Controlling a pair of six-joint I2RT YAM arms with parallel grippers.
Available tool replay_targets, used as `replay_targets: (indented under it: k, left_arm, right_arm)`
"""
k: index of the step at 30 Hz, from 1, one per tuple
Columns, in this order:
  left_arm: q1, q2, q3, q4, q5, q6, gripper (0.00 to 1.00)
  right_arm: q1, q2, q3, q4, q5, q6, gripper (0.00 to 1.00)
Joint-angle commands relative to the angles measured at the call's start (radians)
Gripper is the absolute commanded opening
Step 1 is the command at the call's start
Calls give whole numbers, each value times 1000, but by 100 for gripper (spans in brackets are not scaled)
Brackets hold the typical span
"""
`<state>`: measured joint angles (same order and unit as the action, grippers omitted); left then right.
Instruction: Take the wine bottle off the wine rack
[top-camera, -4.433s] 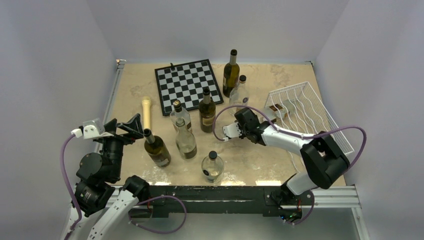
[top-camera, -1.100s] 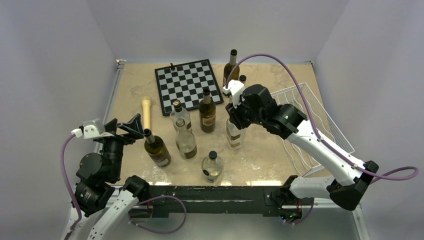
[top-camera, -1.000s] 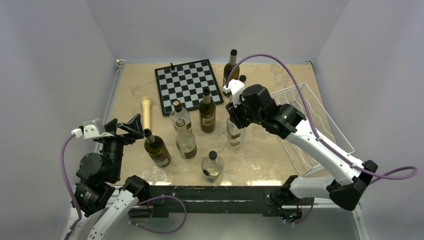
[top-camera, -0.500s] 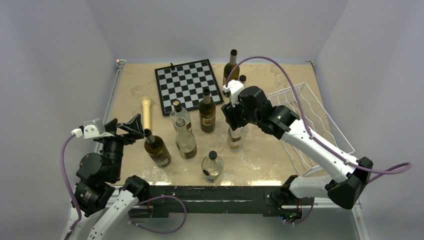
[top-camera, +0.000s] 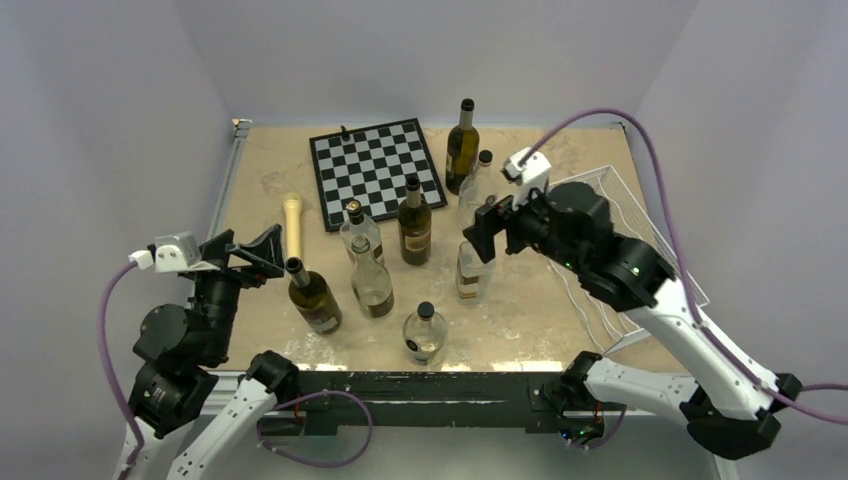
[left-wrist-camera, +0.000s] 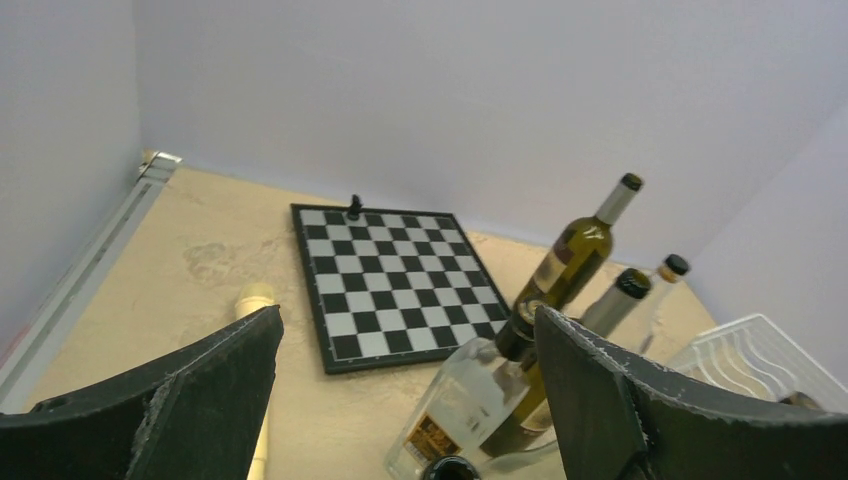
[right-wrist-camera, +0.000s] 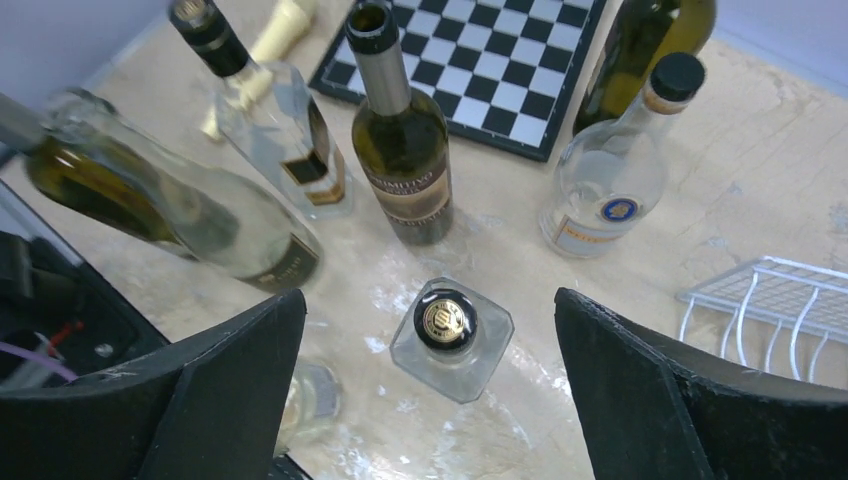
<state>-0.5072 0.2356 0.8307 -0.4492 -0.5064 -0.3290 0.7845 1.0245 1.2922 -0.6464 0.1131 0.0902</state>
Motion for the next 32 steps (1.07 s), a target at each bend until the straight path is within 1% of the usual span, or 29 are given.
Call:
replay_targets:
  k: [1,3,4,9,11,13,16,20,32]
  left_arm:
    - [-4,59,164,-50,177,10,100]
    - [-5,85,215,-115,268,3,100]
    - [-5,100,239,-154,315,0,100]
    - [-5,155,319,-347,565,-24,100]
    - [-4,159,328,-403,665,-45,100]
    - [-5,140,320,-423,718,-71,100]
    - [-5,98,284,-413,743,-108,100]
    - [-5,47,222,-359,747,-132,100]
    - [-5,61,197,-325,741,-143,100]
  right_arm:
    - [-2,-123,26,-27,70,227,98]
    - [-2,-183,-20,-30,86,314,98]
    - [-2,-214,-44,-31,76,327,98]
    - [-2,-386,-151,-52,70,341,98]
    - [-2,-467,-192,-61,78,345,98]
    - [-2,-524,-234,-67,78,365,98]
    - [-3,-580,-288,-84,85,396,98]
    - [-3,-612,-321,-110,102,401,98]
    - [-2,-665,-305,-141,140,387,98]
